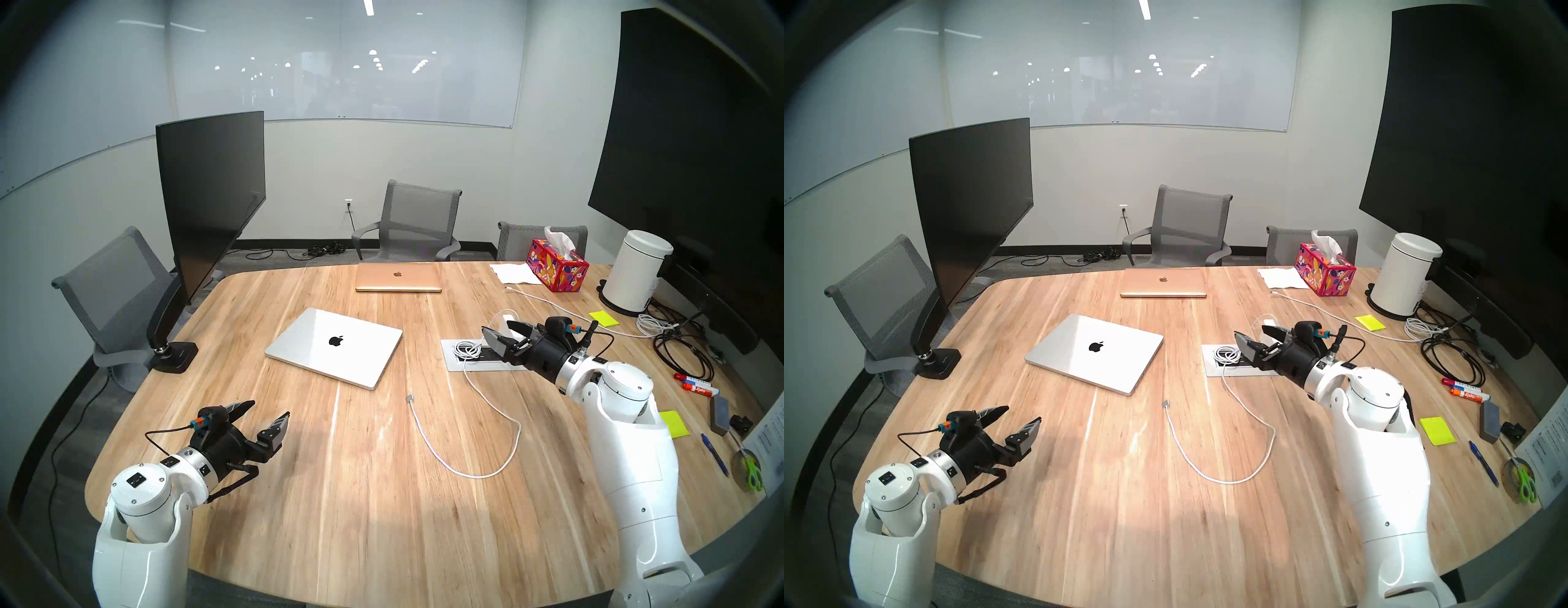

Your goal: Unplug the charging cable from the port of the MacBook and lay it on the desk

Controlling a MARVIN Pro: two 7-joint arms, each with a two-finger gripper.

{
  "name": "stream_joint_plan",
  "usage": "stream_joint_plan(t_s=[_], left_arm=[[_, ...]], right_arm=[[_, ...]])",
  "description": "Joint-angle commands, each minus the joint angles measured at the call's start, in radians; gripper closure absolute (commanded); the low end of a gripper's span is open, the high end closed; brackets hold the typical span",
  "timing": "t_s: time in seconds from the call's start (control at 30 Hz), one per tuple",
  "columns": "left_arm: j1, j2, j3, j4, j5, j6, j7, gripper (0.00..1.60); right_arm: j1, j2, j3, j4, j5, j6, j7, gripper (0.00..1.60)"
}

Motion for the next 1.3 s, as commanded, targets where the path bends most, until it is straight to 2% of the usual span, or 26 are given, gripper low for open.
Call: stream_joint_plan(t_s=[0.0,0.2,0.33,0.43,0.47,0.5,0.53,1.27], left_arm=[[0.000,0.002,-0.002,-0.015,0.002,0.000,0.001,0.00],[0.000,0.002,-0.002,-0.015,0.002,0.000,0.001,0.00],[0.000,0.002,-0.002,-0.015,0.002,0.000,0.001,0.00],[-0.001,0.002,-0.002,-0.015,0.002,0.000,0.001,0.00],[-0.001,0.002,-0.002,-0.015,0.002,0.000,0.001,0.00],[-0.001,0.002,-0.002,-0.015,0.002,0.000,0.000,0.00],[-0.001,0.002,-0.002,-0.015,0.002,0.000,0.000,0.00],[0.000,0.002,-0.002,-0.015,0.002,0.000,0.001,0.00]], right_arm=[[-0.018,-0.066,0.013,-0.036,-0.015,-0.042,-0.089,0.00],[-0.014,-0.089,0.023,-0.009,-0.027,-0.109,-0.127,0.00],[-0.007,-0.087,0.027,0.011,-0.031,-0.147,-0.120,0.00],[-0.004,-0.094,0.044,0.031,0.005,-0.173,-0.086,0.00],[-0.004,-0.094,0.044,0.031,0.005,-0.173,-0.086,0.00],[-0.004,-0.090,0.057,0.041,0.049,-0.173,-0.038,0.00],[-0.007,-0.090,0.061,0.042,0.066,-0.177,-0.028,0.00],[0.003,-0.099,0.077,0.061,0.070,-0.185,0.015,0.00]])
